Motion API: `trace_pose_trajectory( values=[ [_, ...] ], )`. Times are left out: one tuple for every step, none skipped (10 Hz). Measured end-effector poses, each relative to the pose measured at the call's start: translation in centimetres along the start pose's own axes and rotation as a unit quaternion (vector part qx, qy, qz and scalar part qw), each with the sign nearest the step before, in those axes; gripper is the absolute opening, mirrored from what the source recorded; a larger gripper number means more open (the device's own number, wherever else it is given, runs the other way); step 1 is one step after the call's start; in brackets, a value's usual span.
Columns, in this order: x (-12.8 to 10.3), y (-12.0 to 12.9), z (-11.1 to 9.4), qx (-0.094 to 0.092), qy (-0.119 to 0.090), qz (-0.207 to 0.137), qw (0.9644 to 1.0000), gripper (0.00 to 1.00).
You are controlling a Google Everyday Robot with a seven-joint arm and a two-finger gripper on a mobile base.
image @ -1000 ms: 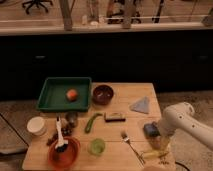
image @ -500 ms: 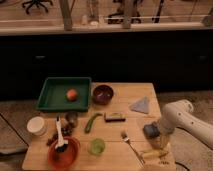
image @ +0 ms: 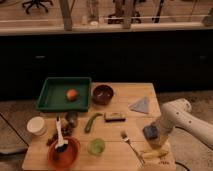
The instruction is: Wipe purple bowl with sponge
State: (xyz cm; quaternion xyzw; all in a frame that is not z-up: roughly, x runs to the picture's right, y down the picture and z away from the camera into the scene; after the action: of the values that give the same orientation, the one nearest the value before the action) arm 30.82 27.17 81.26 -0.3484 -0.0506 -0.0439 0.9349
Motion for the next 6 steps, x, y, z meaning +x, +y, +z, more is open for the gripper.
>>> trace_pose_trajectory(
  values=[
    [-0.03, 0.03, -0.01, 0.0, 0.001, -0.001, 1.0, 0.39],
    [-0.03, -0.07, -0.09, 0.002, 0.001, -0.001, 1.0, 0.31],
    [-0.19, -0.24, -0.29, 0.003, 0.002, -0.003, 1.0, 0.15],
    [-0.19, -0.17, -0.37, 0.002, 0.001, -0.003, 1.0, 0.07],
    [-0.18, -0.12, -0.4, 0.001, 0.001, -0.003, 1.0, 0.01],
    [-0.19, -0.11, -0.41, 0.0, 0.002, -0.003, 1.0, 0.0]
  ],
)
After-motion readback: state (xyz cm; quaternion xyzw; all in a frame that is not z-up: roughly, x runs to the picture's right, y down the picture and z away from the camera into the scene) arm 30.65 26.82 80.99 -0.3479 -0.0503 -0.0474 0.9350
